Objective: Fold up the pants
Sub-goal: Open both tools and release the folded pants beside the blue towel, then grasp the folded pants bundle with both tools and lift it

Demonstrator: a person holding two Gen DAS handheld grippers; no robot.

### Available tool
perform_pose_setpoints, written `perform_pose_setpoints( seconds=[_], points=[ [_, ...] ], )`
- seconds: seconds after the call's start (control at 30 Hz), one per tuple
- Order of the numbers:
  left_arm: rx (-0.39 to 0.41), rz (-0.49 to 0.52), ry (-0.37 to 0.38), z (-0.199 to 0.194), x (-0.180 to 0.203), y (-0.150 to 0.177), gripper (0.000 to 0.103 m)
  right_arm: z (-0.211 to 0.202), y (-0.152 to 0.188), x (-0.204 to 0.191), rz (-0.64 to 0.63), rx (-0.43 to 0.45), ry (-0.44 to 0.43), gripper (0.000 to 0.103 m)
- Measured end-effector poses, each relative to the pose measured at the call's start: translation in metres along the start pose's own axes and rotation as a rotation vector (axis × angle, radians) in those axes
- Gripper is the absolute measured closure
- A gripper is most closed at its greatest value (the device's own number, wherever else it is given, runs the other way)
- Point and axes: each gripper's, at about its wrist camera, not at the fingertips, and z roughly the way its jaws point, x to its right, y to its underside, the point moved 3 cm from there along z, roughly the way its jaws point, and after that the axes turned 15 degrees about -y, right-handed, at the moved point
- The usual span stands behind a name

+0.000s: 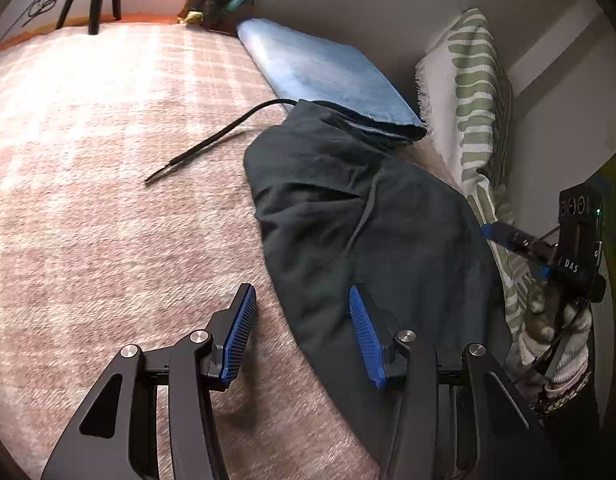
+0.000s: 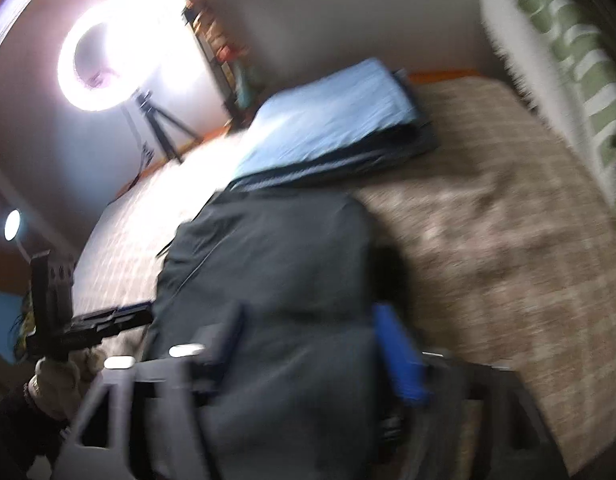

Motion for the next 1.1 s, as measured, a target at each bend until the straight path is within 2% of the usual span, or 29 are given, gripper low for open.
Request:
perform_pose_setpoints(
  seconds=[0.1, 0.27, 0.43, 0.5, 0.6, 0.67, 0.7, 0.77, 0.8, 0.83, 0.87, 1.1],
  points=[
    [0.000, -0.010, 0.004, 0.003, 0.004, -0.003, 0.056, 0.003, -0.004, 0.013, 0.009, -0.063, 0.005, 0.020],
    [0.001, -0.016, 0.012, 0.008, 0.008, -0.007, 0.056, 0.020, -0.005, 0.036, 0.030, -0.186, -0.049, 0.017],
    [0.005, -0.017, 0.021, 0.009, 0.010, -0.008, 0.056, 0.051, -0.001, 0.060, 0.108, -0.305, -0.177, 0.010],
    [0.002, -0.020, 0.030, 0.010, 0.011, -0.009, 0.058, 0.056, 0.001, 0.060, 0.081, -0.298, -0.238, 0.000],
    [0.001, -0.031, 0.051, 0.011, 0.008, -0.011, 0.060, 0.060, 0.003, 0.057, 0.022, -0.286, -0.263, 0.000],
    [-0.002, -0.041, 0.057, 0.013, 0.006, -0.012, 0.066, 0.061, 0.004, 0.055, 0.011, -0.272, -0.296, 0.005],
    [-0.003, -0.048, 0.064, 0.014, 0.005, -0.013, 0.066, 0.062, 0.004, 0.054, 0.019, -0.269, -0.323, 0.019],
    [-0.006, -0.057, 0.074, 0.017, 0.004, -0.016, 0.071, 0.063, 0.004, 0.053, 0.033, -0.259, -0.333, 0.022],
    [-0.007, -0.056, 0.073, 0.018, 0.005, -0.016, 0.074, 0.064, 0.004, 0.052, 0.040, -0.261, -0.351, 0.034],
    [-0.001, -0.056, 0.061, 0.020, 0.005, -0.017, 0.076, 0.064, 0.005, 0.053, 0.049, -0.265, -0.356, 0.039],
    [-0.002, -0.055, 0.060, 0.020, 0.005, -0.017, 0.081, 0.065, 0.006, 0.053, 0.047, -0.262, -0.355, 0.040],
    [0.014, -0.024, 0.039, 0.024, 0.012, -0.018, 0.090, 0.065, 0.008, 0.058, 0.072, -0.218, -0.364, 0.041]
  ],
)
